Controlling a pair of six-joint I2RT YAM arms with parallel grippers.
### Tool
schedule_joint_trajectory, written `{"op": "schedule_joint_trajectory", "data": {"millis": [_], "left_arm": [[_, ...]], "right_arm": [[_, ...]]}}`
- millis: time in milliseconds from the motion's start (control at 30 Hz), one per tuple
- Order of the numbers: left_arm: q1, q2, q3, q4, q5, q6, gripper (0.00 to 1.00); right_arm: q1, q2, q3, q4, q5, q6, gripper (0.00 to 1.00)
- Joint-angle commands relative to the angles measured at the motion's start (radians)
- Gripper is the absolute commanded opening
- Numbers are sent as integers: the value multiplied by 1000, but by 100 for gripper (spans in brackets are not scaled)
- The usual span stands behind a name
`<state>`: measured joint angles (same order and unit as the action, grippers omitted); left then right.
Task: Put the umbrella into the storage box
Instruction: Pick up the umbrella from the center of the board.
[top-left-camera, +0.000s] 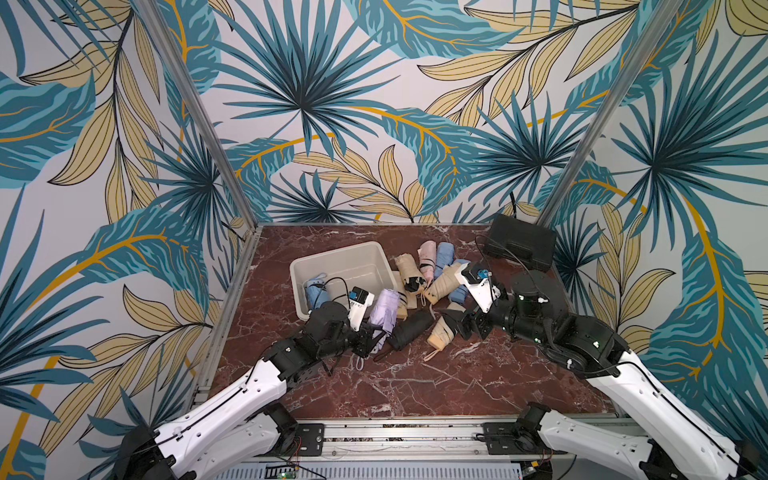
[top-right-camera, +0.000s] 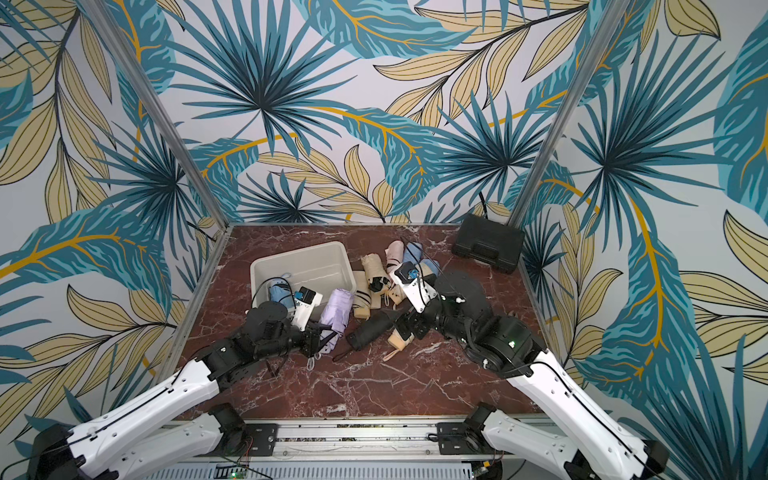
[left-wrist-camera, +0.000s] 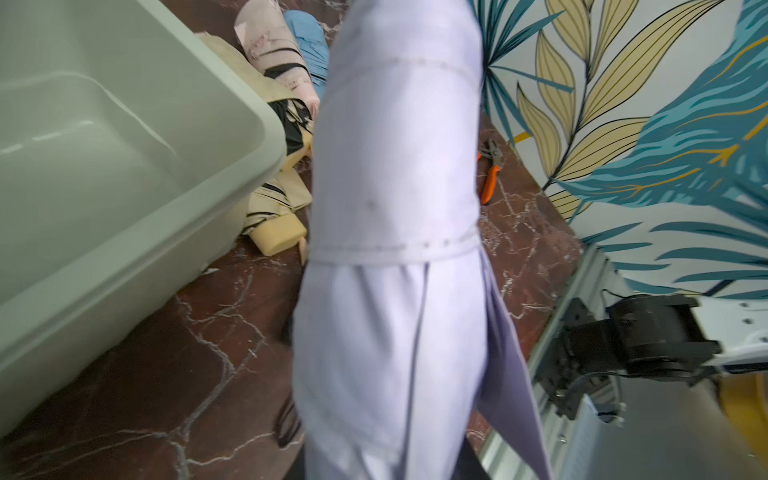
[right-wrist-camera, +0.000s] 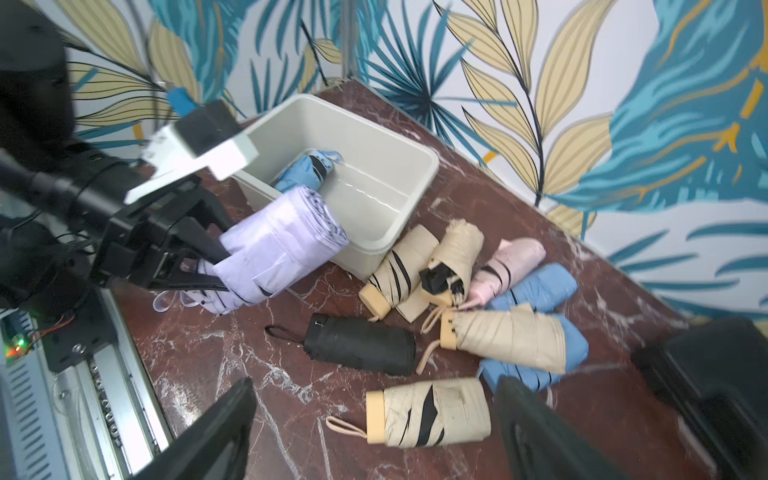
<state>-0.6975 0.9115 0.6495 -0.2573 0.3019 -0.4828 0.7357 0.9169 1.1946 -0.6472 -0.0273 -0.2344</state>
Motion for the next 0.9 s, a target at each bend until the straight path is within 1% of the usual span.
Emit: {"op": "schedule_joint_trajectory", "data": {"millis": [0, 100, 167, 233, 367, 433, 467, 533, 567, 733, 767, 867], "left_arm": [[27, -27, 46, 91, 229, -170, 26], [43, -44, 41, 140, 317, -271, 26], [51, -56, 28, 193, 361, -340, 26], [55, -66, 9, 261, 404, -413, 26], [60, -66, -35, 398, 466, -558, 26], [61, -61, -56, 466, 482, -629, 26], [62, -58, -71, 509, 488, -672, 26], [62, -54, -95, 588, 499, -744, 26], [62, -49, -101, 613, 503, -773, 26], [62, -35, -106, 657, 529, -863, 26], [62, -33, -106, 670, 534, -882, 26], [61, -32, -110, 695, 543, -922, 26]], "right_arm": [[9, -28, -94, 183, -197, -294, 92], [11, -32, -194, 281, -329, -526, 92], [10, -14, -220, 284, -362, -640, 91], [13, 3, -231, 291, -355, -688, 92], [32, -13, -311, 404, -356, -788, 90], [48, -16, -329, 419, -335, -828, 89], [58, -16, -337, 464, -319, -851, 89], [62, -16, -354, 497, -283, -894, 89], [89, -18, -366, 520, -268, -912, 89], [123, 6, -382, 557, -219, -1025, 88], [128, 16, -383, 557, -211, -1074, 87], [139, 42, -383, 559, -186, -1145, 86]]}}
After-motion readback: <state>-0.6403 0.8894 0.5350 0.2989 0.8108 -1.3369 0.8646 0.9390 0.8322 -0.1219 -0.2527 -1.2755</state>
